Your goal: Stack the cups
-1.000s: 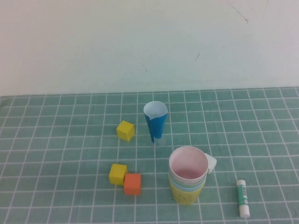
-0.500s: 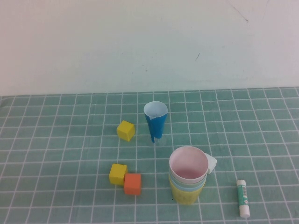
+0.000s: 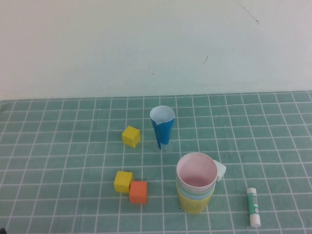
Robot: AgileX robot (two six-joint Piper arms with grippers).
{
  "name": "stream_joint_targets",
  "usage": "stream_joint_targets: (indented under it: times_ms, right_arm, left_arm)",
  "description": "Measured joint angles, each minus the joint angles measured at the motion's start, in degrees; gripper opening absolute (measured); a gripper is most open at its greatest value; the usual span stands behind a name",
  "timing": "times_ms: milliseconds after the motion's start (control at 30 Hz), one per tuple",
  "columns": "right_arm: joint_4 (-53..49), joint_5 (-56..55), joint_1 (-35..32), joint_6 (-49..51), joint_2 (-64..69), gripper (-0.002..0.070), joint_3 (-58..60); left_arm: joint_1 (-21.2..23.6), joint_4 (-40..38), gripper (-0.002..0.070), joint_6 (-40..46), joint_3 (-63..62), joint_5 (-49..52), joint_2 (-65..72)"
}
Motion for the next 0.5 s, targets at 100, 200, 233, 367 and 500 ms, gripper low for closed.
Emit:
stream_joint_targets:
  times_ms: [100,200,233,367,500]
  right_arm:
    - [0.00,0.00,0.00,0.00,0.00,-0.0001,0.00]
    - [0.00,0.00,0.00,0.00,0.00,-0.0001,0.00]
    - [0.00,0.00,0.00,0.00,0.00,-0.0001,0.00]
    - [0.00,0.00,0.00,0.02,0.00,-0.0001,0.00]
    - [0.00,0.00,0.00,0.02,0.00,-0.0001,0.00]
  left_arm:
    - [0.00,-0.67,-0.0001,0.02,0.00,0.68,0.00]
    - [0.00,-1.05,-0.0001,0.02,0.00,1.00,0.00]
    - [0.00,-1.15,-0.0001,0.32,0.00,1.00,0.00]
    - [0.00,-1.17,-0.0001,2.85,0.00,1.04,0.00]
    - [0.00,-1.17,-0.0001,3.50,0.00,1.04,0.00]
